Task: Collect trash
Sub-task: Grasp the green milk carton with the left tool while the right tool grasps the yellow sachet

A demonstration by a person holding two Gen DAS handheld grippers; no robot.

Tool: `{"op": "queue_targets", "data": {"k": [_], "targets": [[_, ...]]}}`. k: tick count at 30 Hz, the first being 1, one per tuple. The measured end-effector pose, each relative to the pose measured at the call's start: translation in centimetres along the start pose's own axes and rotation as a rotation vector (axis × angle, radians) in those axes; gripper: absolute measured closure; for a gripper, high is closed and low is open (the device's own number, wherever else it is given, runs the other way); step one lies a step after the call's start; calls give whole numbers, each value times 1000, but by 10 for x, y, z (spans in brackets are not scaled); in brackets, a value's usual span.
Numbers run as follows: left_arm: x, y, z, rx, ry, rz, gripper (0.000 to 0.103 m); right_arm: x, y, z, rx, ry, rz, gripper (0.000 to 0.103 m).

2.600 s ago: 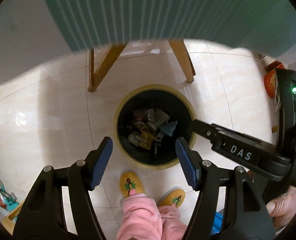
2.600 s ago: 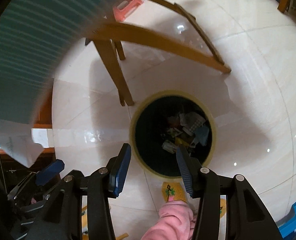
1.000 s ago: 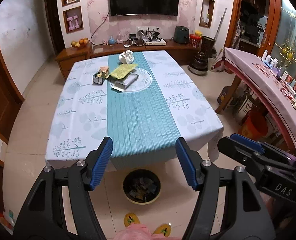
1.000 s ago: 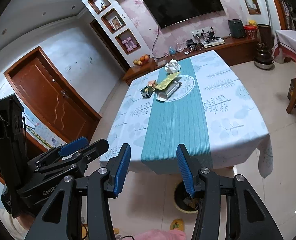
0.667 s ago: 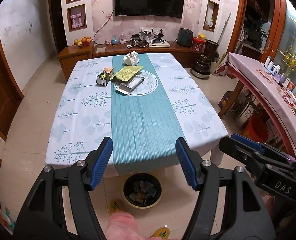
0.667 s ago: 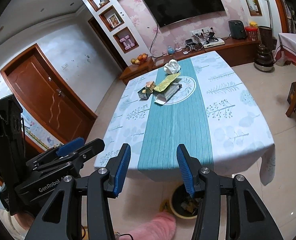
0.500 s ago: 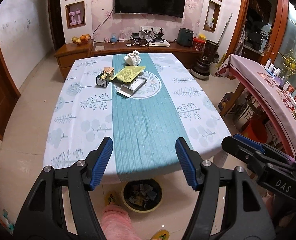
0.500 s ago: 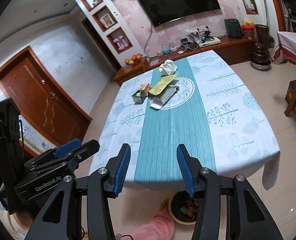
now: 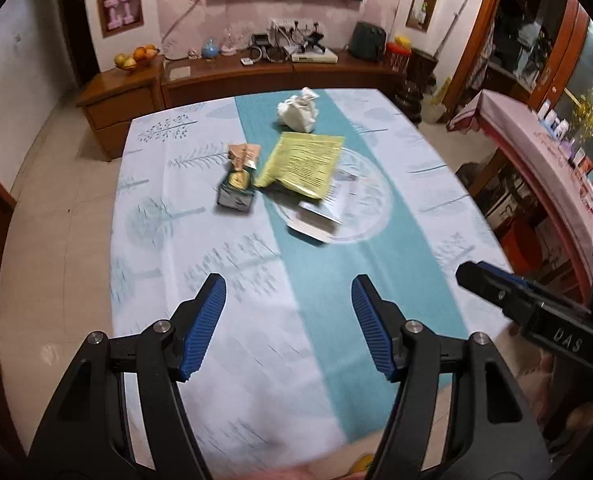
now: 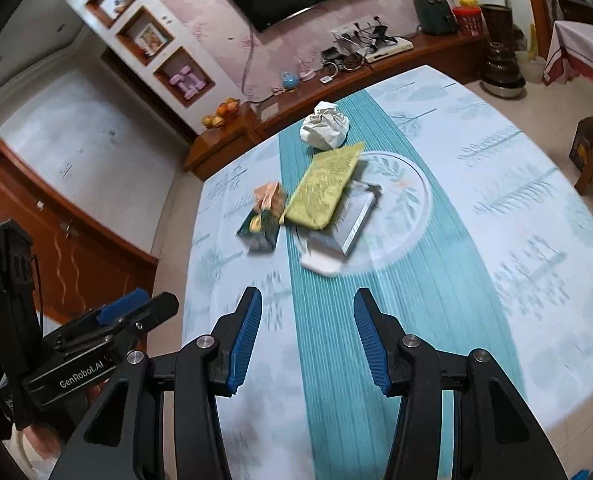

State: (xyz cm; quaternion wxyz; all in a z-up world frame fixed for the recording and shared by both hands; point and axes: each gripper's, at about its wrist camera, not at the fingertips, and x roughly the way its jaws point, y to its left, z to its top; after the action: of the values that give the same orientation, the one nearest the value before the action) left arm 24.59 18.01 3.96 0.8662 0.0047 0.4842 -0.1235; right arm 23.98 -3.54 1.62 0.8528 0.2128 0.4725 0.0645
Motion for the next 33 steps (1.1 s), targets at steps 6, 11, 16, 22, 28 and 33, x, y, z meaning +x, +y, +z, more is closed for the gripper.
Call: {"op": "queue_targets", "data": {"k": [6, 11, 16, 22, 28, 33], "targets": [[86, 53, 70, -7, 96, -40, 41, 89, 2, 56, 65, 12, -63, 54], [171, 69, 111, -46, 184, -47, 41, 144, -15, 91, 104, 31, -103, 54], [236, 69, 122, -69, 287, -43, 41, 188, -37, 120, 136, 45, -127, 54], [278, 68, 119, -52, 327, -6, 41, 229, -58, 135, 153, 81, -146, 54], [297, 73, 119, -83, 341, -27, 48, 266, -57, 148, 106, 119, -122, 54], [307, 68, 124, -62, 333, -44, 55, 276, -38, 152, 51, 124, -53, 54]]}}
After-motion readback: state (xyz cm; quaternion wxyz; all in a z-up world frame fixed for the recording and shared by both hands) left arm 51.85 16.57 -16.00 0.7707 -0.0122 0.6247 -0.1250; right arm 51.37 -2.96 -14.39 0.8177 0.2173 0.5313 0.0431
